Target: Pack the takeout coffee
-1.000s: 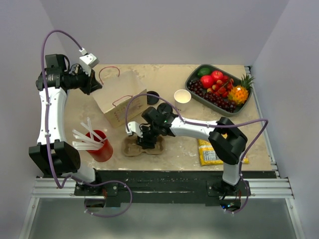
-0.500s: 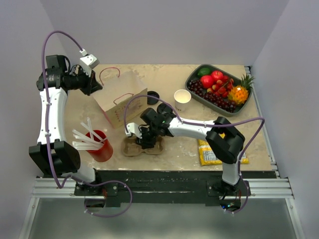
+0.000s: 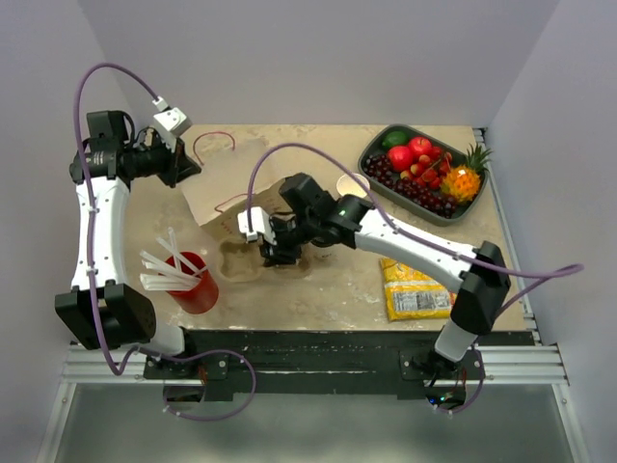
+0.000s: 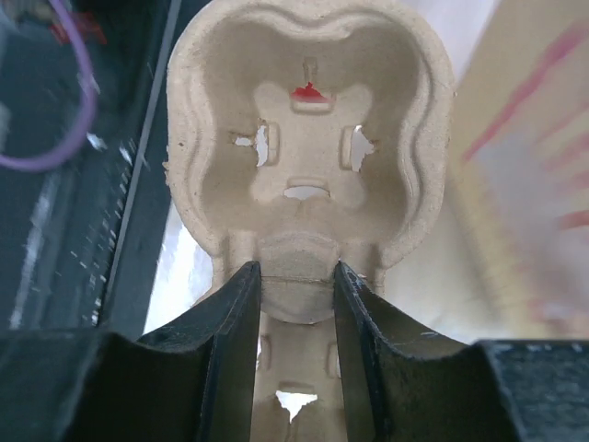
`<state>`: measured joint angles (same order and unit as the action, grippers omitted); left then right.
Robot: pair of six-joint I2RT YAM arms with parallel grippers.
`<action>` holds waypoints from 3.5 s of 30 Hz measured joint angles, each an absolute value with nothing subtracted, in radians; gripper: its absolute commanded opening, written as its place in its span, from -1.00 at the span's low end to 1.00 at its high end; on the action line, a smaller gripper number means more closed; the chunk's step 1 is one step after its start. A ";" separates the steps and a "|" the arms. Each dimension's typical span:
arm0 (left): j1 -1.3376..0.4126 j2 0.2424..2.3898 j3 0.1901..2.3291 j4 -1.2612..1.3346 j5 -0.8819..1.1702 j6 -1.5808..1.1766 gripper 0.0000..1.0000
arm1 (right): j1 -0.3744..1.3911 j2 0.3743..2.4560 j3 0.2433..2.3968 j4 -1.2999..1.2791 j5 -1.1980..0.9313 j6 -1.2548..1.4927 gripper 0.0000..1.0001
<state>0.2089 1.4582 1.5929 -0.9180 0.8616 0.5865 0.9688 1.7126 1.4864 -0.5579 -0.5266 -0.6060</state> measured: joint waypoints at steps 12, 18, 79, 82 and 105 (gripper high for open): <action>0.195 1.430 1.555 -0.859 0.901 0.568 -1.00 | 0.969 1.547 1.850 -0.857 -0.627 -0.633 -0.52; 0.175 1.347 1.521 -0.844 0.926 0.560 -1.00 | 0.969 1.498 1.957 -0.860 -0.599 -0.549 -0.94; 0.161 1.168 1.447 -1.015 0.974 0.587 -1.00 | 1.063 1.620 1.839 -0.470 -0.702 -0.947 -1.00; 0.161 1.168 1.441 -1.015 0.976 0.586 -1.00 | 1.074 1.600 1.839 -0.469 -0.704 -0.942 -1.00; 0.161 1.151 1.441 -1.097 0.978 0.623 -1.00 | 1.082 1.510 1.643 -0.208 -0.581 -0.881 -1.00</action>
